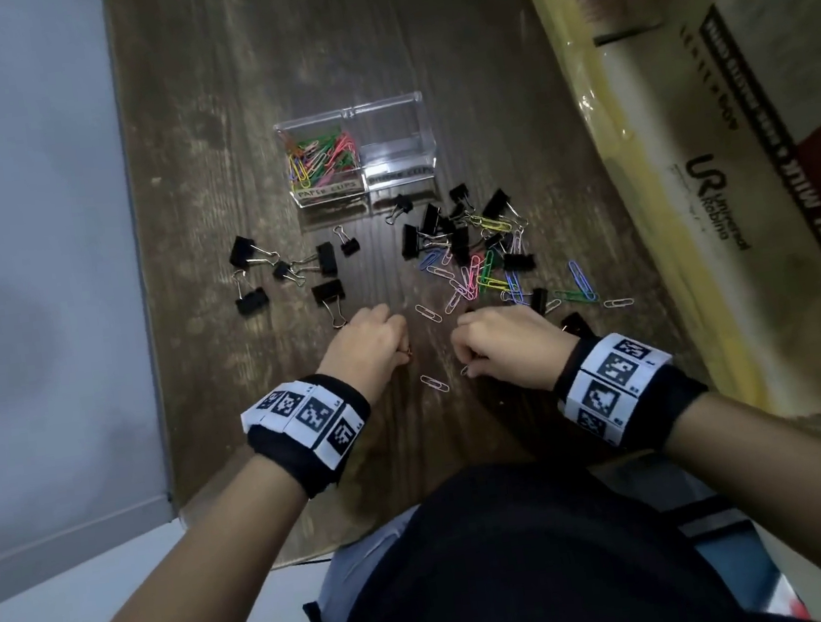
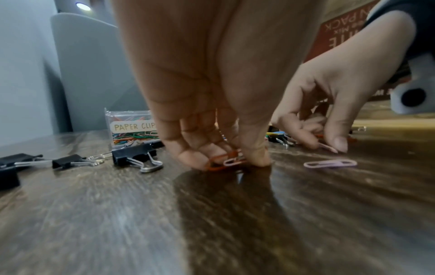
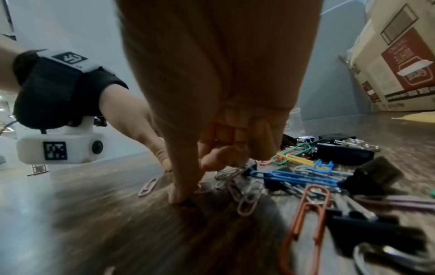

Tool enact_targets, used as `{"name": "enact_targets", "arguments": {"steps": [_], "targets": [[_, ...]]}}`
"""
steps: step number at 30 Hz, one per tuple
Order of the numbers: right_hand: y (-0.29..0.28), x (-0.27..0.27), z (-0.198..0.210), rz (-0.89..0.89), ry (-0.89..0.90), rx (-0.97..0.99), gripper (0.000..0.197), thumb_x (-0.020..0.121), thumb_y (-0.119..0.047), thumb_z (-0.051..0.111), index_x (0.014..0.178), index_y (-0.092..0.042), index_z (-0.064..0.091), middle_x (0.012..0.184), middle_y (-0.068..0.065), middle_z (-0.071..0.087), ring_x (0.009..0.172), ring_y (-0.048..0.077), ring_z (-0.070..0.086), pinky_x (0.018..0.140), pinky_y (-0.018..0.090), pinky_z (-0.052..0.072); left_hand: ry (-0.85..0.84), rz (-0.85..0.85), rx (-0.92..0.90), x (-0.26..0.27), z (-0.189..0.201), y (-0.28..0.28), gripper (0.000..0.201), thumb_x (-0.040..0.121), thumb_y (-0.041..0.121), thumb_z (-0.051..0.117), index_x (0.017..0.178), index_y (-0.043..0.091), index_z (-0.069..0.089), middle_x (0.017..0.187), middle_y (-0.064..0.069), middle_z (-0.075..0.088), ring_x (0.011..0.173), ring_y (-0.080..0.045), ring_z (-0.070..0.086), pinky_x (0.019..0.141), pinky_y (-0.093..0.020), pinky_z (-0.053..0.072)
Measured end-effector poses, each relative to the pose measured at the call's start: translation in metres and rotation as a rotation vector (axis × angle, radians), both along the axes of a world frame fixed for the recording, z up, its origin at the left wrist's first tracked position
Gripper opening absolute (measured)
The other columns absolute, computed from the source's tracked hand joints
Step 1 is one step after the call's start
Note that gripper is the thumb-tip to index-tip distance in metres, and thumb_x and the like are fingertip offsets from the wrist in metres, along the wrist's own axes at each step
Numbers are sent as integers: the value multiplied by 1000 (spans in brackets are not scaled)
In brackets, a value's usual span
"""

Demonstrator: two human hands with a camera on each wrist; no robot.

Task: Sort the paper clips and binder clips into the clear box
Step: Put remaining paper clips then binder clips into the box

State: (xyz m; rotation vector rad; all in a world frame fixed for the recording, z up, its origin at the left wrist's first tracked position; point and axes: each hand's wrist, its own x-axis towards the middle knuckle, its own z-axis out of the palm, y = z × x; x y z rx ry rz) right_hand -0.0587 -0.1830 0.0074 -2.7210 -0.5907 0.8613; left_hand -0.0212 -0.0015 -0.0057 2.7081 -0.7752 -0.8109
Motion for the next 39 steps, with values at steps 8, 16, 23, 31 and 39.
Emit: {"name": "enact_targets", "arguments": {"steps": [8,16,23,31,39], "targets": [[-34,-9,-3,-480,13,396,1,90,-9,54,90,-10,55,83,2,57,71,16,55,72,29,46,199,177,-313,1,11,0,18,90,3,37,103,9,49,84,5,52,70,-9,52,74,-28,39],[-29,-14,-6,-653,-70,153,19,89,-35,50,82,-19,56,68,-3,57,68,22,54,63,29,35,157,-120,-99,-11,3,-7,32,74,41,70,95,21,56,81,11,44,72,-8,46,66,-24,37],[-5,-8,-7,-533,-111,23,27,80,-42,67,87,-16,64,94,4,69,94,27,63,70,29,36,162,-218,-94,-16,-1,-9,19,80,29,66,90,13,63,92,5,40,84,-9,39,76,-24,37],[-21,-8,-5,-612,-26,273,18,88,-23,58,73,-16,51,77,3,60,75,23,58,64,28,35,263,121,-417,-3,4,-5,7,94,11,45,92,17,49,78,5,61,74,-14,61,76,-29,49],[-51,-25,-12,-920,96,737,30,87,6,42,72,-20,44,66,1,58,48,8,54,42,9,36,-36,114,-239,20,-3,-17,18,89,29,54,100,14,55,84,4,54,80,-14,49,71,-28,39]]}}
